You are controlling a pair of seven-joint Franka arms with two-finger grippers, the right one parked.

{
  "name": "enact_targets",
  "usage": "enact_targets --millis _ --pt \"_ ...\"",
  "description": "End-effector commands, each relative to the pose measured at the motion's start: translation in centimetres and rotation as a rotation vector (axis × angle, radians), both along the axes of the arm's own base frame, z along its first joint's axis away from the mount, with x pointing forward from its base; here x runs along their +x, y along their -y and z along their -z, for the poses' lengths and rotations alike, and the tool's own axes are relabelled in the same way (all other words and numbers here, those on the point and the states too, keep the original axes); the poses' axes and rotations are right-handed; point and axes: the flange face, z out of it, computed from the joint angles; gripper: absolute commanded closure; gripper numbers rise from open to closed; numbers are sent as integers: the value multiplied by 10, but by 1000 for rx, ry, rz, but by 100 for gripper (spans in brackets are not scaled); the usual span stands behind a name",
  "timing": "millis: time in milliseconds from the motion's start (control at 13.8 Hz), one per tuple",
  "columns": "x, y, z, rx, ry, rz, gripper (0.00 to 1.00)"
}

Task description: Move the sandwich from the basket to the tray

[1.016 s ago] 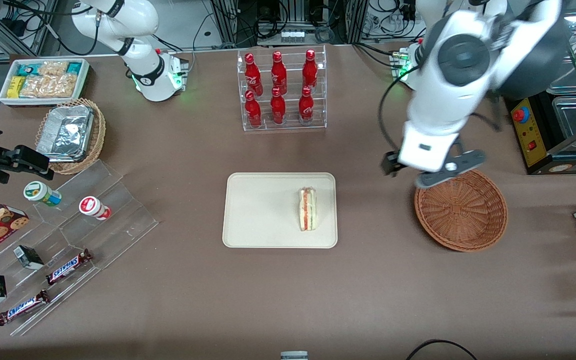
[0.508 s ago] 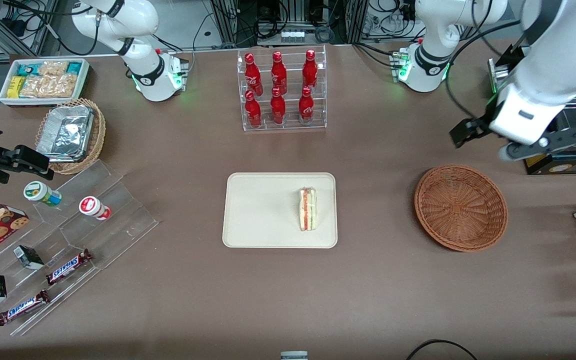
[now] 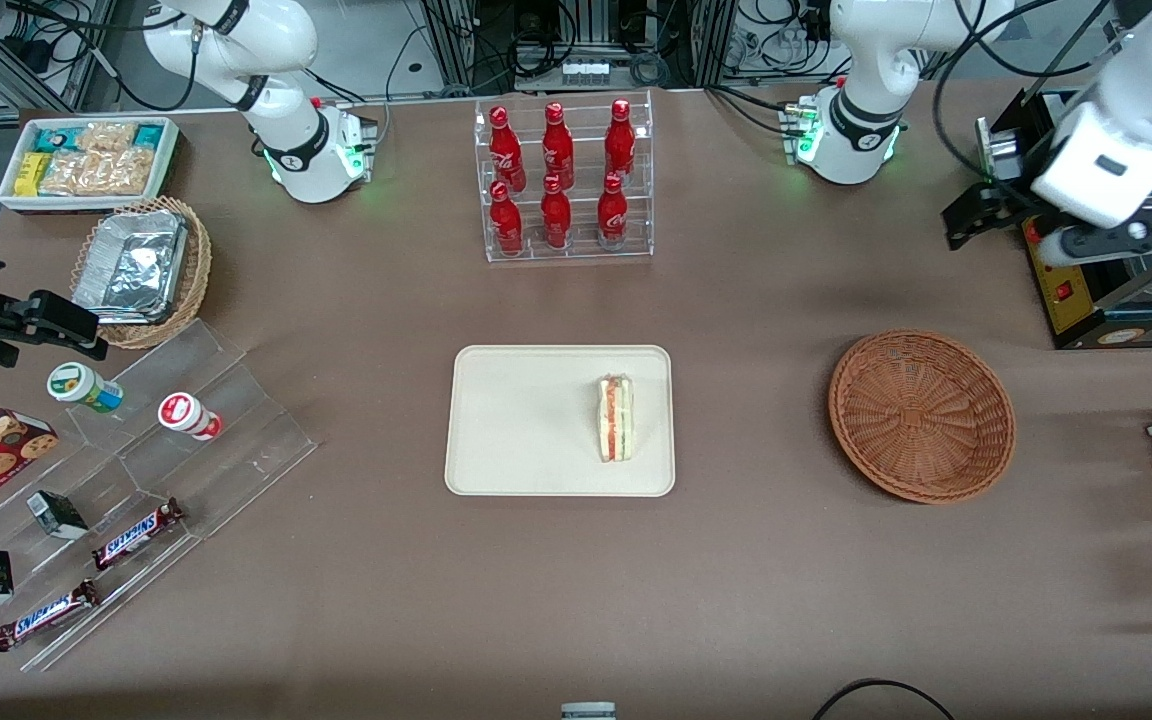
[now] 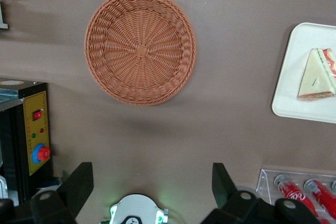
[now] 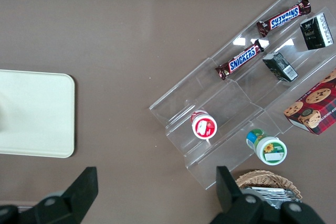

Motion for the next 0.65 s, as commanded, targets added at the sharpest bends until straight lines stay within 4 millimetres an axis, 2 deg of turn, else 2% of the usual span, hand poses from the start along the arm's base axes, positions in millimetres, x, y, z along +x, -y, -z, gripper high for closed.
enact_targets --millis 0,145,581 --pt "-20 -25 -14 -22 -4 32 0" --pt "-19 -31 -15 -23 -2 33 0" --pt "-5 -5 -9 -26 -14 81 0"
